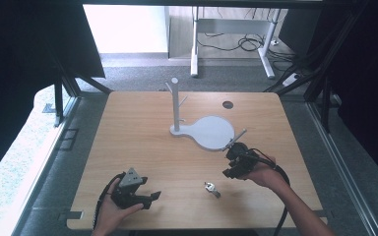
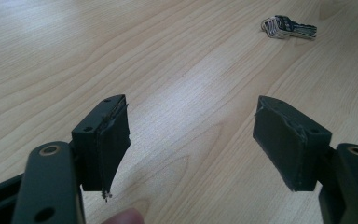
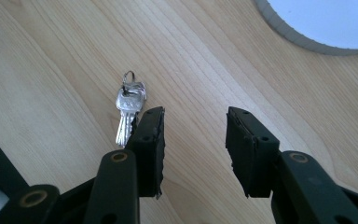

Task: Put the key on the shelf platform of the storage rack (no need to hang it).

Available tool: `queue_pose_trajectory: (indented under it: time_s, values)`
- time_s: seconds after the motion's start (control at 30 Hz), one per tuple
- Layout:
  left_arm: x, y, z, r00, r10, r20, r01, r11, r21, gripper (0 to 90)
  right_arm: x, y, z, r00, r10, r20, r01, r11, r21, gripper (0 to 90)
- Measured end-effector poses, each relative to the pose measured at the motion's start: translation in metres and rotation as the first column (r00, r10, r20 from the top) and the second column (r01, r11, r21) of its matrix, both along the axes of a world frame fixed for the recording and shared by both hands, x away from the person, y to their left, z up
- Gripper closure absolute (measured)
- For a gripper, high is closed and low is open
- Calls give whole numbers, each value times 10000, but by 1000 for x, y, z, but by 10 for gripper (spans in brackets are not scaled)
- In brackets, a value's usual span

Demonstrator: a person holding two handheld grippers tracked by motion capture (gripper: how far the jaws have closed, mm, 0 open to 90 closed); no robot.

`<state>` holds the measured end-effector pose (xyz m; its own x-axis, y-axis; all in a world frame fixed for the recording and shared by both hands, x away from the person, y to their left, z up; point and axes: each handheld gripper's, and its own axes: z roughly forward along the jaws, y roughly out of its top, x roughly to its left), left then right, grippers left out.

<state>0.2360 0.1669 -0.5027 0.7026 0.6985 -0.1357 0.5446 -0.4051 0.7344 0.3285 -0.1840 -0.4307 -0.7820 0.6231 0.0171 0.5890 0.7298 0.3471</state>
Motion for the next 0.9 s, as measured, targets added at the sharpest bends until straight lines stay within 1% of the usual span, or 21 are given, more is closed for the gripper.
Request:
queue_pose_trajectory:
  time_s: [0.13,0.43,0.47,0.73,0.9]
  values:
    - [0,0,0,10000,-13,-7,13,10000,20,272,1,8,-4,9998,140,-154,-142,9999,-77,594]
    - [-1,-3,0,10000,-77,-22,77,10000,-4,273,0,30,-14,9968,651,-471,-669,9971,-364,617]
    - [-1,-3,0,10000,-75,-10,75,10000,-17,273,0,32,-14,9962,684,-531,-707,9966,-431,619]
    - [-1,0,2,10000,-60,21,60,10000,-40,273,-1,45,-19,9936,896,-695,-928,9947,-443,636]
    - [-2,0,3,10000,-39,61,40,10000,-59,274,-2,53,-24,9912,1022,-843,-1075,9924,-602,648]
